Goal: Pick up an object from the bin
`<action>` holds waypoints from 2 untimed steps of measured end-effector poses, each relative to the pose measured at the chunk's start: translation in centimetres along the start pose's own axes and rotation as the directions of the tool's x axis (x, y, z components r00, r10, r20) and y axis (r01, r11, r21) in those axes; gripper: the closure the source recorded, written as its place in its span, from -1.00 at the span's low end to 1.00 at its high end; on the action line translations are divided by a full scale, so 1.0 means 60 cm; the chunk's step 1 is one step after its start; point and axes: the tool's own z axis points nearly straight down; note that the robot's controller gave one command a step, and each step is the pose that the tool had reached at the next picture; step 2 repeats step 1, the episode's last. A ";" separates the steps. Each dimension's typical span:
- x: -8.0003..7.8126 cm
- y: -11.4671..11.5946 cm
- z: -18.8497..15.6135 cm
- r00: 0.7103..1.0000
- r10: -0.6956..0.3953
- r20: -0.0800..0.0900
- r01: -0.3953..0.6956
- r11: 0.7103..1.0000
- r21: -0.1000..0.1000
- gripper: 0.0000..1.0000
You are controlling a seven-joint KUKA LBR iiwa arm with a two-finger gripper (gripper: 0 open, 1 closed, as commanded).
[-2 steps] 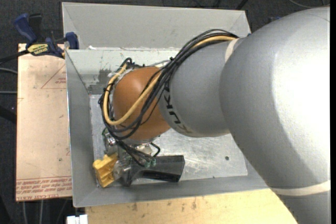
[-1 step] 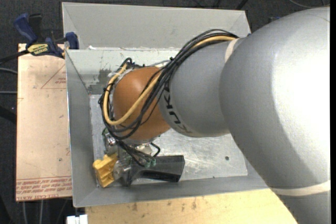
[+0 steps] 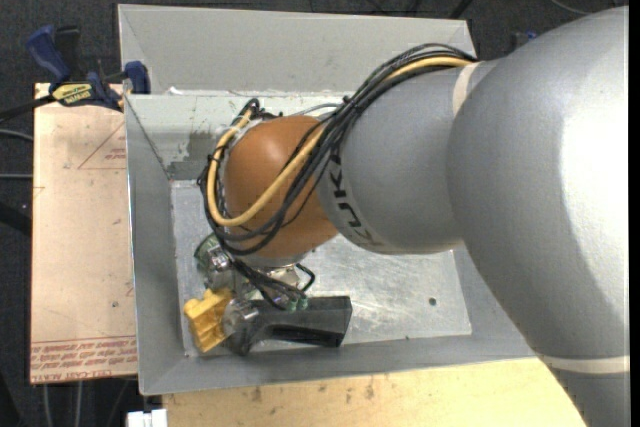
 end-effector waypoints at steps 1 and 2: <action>-0.015 0.006 -0.013 0.999 -0.034 0.004 0.034 0.999 0.000 1.00; -0.015 0.006 -0.013 0.999 -0.034 0.004 0.034 0.999 0.000 1.00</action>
Offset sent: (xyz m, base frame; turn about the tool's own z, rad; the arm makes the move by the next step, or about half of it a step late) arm 0.0096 -0.0110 0.1691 -0.0421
